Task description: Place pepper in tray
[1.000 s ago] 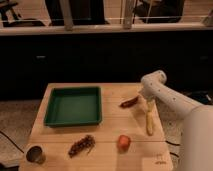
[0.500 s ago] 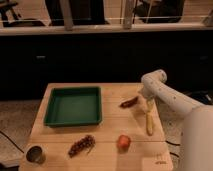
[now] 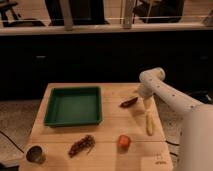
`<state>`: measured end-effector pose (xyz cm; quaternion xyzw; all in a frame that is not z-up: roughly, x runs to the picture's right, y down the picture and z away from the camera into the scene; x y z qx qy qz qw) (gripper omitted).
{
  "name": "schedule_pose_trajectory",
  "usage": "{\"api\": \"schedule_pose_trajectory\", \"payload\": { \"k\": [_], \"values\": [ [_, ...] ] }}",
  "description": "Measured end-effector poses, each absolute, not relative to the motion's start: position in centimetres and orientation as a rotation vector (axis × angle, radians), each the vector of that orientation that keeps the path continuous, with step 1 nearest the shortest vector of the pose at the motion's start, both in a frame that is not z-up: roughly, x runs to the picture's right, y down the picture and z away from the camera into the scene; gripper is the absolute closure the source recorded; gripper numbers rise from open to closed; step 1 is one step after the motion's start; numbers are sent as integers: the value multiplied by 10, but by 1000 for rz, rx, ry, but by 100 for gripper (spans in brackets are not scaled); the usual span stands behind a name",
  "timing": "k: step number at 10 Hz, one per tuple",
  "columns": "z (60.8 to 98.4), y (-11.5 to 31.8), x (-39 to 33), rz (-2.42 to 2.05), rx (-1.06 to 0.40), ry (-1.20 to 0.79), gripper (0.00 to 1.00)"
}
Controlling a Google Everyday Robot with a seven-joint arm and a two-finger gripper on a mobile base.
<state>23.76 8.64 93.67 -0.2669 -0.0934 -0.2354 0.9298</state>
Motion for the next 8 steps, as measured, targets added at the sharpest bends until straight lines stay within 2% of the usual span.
{"api": "schedule_pose_trajectory", "payload": {
  "k": [3, 4, 8],
  "values": [
    [935, 94, 214, -524, -567, -252, 22],
    [935, 98, 209, -538, -577, -267, 30],
    [939, 106, 201, -547, -613, -310, 76]
  ]
}}
